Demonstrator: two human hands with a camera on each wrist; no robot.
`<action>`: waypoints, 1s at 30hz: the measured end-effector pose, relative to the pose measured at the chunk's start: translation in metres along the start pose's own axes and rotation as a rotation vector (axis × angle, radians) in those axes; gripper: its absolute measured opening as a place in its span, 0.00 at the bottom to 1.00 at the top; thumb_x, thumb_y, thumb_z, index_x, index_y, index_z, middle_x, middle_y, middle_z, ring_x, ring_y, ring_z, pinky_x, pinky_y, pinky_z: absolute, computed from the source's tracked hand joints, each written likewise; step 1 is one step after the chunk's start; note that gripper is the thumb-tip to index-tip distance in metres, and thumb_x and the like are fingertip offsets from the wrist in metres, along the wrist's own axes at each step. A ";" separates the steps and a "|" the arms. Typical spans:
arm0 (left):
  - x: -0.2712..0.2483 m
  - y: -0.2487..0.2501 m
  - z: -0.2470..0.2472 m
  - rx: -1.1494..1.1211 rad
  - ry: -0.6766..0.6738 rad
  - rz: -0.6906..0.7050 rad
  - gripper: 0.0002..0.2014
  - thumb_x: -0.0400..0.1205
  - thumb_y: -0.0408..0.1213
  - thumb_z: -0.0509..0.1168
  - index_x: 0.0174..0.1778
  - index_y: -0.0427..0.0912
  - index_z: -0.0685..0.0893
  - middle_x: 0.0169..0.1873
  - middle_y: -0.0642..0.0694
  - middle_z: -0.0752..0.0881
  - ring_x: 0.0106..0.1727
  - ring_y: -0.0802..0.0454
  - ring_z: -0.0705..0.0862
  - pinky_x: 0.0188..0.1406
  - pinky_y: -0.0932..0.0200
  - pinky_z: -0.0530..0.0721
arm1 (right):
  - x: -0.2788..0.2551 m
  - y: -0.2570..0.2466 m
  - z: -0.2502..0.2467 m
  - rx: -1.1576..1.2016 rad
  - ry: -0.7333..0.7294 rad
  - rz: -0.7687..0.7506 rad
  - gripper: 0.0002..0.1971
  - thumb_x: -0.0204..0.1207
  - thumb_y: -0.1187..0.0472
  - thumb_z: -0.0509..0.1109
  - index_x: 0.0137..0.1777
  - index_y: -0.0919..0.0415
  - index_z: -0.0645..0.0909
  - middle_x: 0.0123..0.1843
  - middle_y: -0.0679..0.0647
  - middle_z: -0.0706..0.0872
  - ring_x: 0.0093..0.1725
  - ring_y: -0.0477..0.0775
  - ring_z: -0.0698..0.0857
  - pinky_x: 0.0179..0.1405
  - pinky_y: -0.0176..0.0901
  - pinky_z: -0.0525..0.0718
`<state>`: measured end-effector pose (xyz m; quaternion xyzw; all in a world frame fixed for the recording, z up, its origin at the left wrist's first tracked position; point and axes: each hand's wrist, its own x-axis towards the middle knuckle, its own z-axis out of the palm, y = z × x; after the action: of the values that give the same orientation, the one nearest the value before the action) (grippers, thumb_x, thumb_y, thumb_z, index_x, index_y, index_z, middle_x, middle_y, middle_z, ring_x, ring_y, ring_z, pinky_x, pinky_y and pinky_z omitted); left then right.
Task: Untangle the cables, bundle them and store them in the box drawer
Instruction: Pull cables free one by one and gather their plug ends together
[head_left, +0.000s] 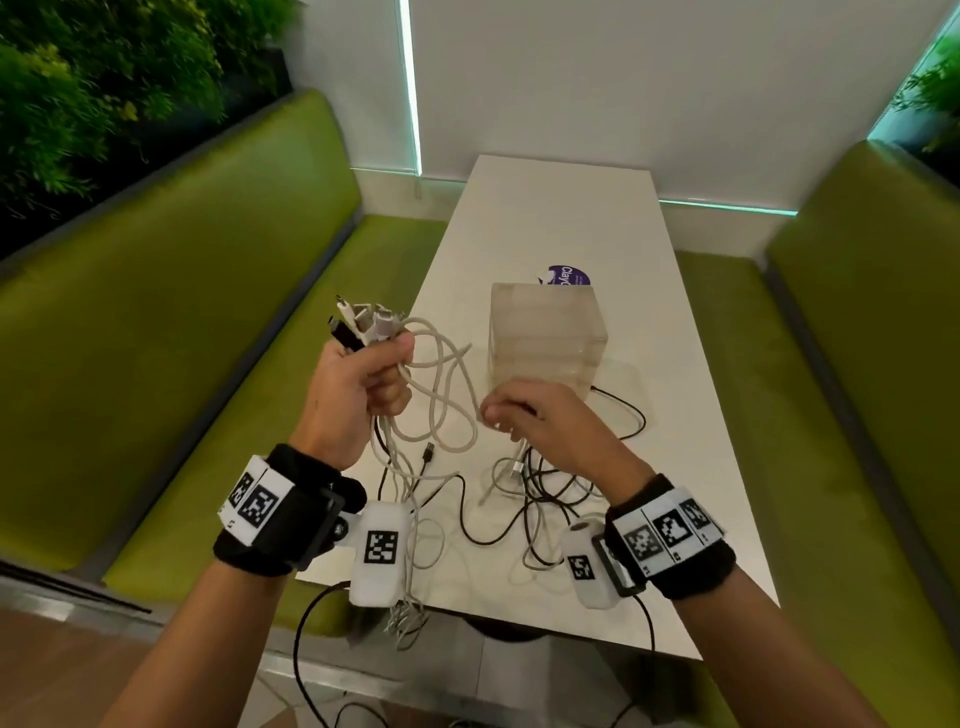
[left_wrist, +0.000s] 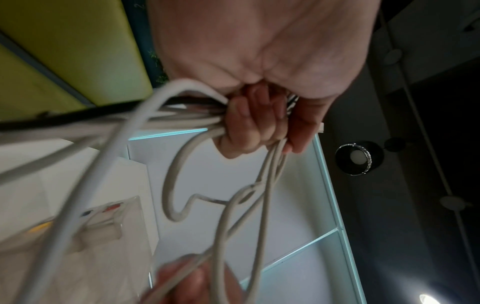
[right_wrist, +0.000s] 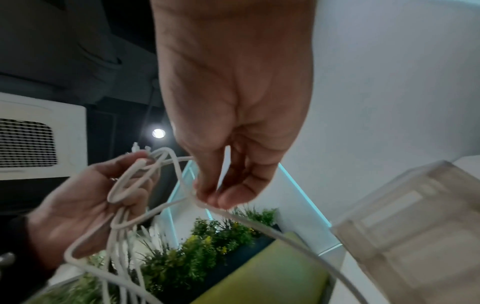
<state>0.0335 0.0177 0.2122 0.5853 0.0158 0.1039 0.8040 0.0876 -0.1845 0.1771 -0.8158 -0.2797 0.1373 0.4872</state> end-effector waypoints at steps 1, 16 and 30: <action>-0.002 0.000 -0.001 0.013 -0.001 0.000 0.09 0.74 0.33 0.65 0.28 0.41 0.76 0.17 0.54 0.60 0.22 0.51 0.51 0.21 0.58 0.52 | -0.003 -0.004 0.000 0.048 0.025 -0.016 0.07 0.81 0.65 0.66 0.49 0.64 0.85 0.40 0.50 0.85 0.37 0.40 0.81 0.39 0.35 0.82; -0.025 -0.016 0.022 0.056 -0.373 -0.202 0.10 0.64 0.36 0.71 0.23 0.45 0.75 0.16 0.54 0.58 0.18 0.57 0.52 0.21 0.68 0.53 | -0.032 -0.034 -0.006 -0.009 -0.030 -0.109 0.18 0.71 0.51 0.76 0.60 0.39 0.79 0.54 0.39 0.79 0.44 0.38 0.81 0.43 0.30 0.79; -0.019 -0.020 0.015 0.046 -0.144 -0.090 0.05 0.83 0.38 0.64 0.46 0.42 0.84 0.21 0.55 0.59 0.18 0.60 0.56 0.16 0.68 0.58 | -0.061 -0.063 -0.034 0.292 -0.056 -0.146 0.08 0.79 0.71 0.65 0.48 0.75 0.84 0.33 0.57 0.86 0.27 0.51 0.83 0.26 0.43 0.82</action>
<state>0.0203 -0.0060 0.1967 0.6081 -0.0133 0.0247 0.7933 0.0352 -0.2221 0.2460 -0.7098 -0.3290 0.1634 0.6011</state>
